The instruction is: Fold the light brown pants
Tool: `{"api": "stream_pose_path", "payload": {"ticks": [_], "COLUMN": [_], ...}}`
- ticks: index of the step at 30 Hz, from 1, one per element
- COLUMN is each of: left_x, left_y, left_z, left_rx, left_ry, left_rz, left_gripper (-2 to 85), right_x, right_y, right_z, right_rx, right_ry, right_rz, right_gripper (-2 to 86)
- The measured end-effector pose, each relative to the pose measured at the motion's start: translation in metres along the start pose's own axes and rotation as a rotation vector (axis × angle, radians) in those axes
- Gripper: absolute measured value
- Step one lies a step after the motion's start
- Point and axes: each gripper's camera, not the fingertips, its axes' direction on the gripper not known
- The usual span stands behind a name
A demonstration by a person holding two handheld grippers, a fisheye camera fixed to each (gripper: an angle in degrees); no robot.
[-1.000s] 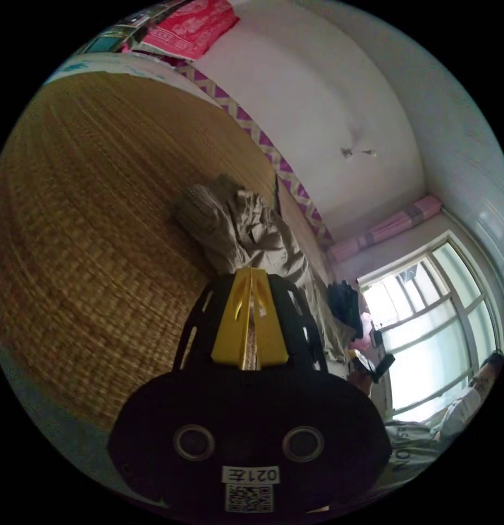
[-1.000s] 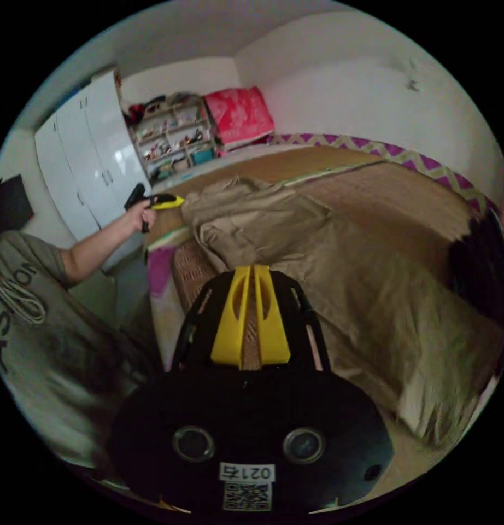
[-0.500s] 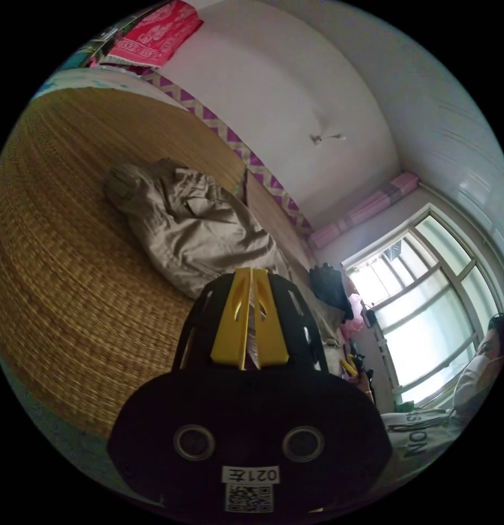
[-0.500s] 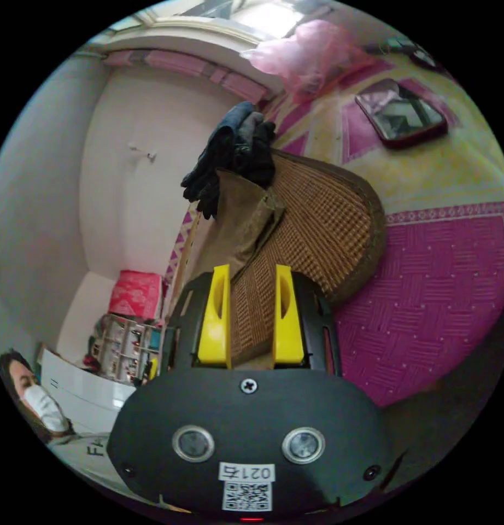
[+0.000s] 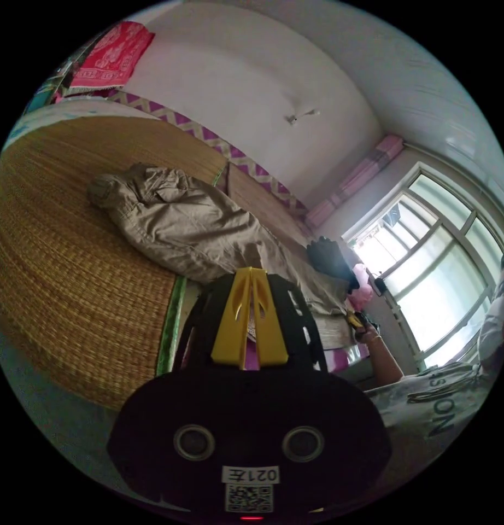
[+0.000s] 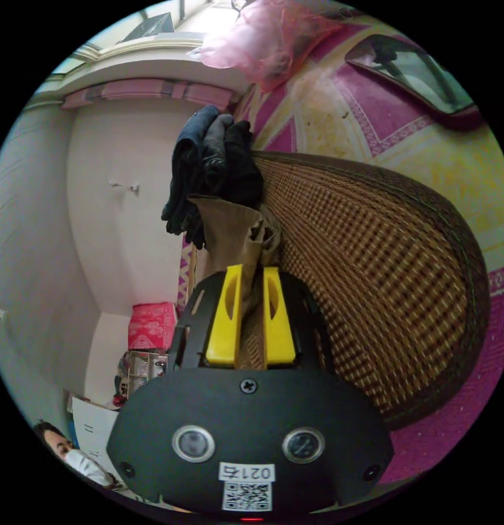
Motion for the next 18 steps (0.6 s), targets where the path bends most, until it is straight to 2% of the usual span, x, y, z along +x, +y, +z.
{"api": "stream_pose_path", "payload": {"ticks": [3,6,12,14,18], "left_x": [-0.003,-0.006,-0.005,-0.005,-0.011], "left_y": [0.002,0.005,0.010,0.014,0.020], "left_z": [-0.004,-0.014,-0.032,-0.038,-0.044], "left_rx": [-0.004,0.007,0.017,0.025,0.039], "left_ry": [0.055,0.067,0.034,0.031,0.068], "left_rz": [-0.021,-0.024,0.024,0.041,0.021], "left_gripper": [-1.0,-1.0,-1.0,-1.0,-1.0], "right_x": [-0.001,-0.045,-0.206,-0.257,-0.283], "right_y": [0.016,0.039,0.150,0.233,0.373], "right_z": [0.001,-0.004,0.047,0.094,0.181], "right_rx": [0.054,0.093,0.001,-0.077,-0.233], "right_ry": [-0.092,-0.094,0.039,0.092,0.150], "right_rz": [-0.008,-0.180,-0.798,-1.071,-1.413], "right_gripper": [0.9,-0.2,-0.5,-0.6,-0.7]}}
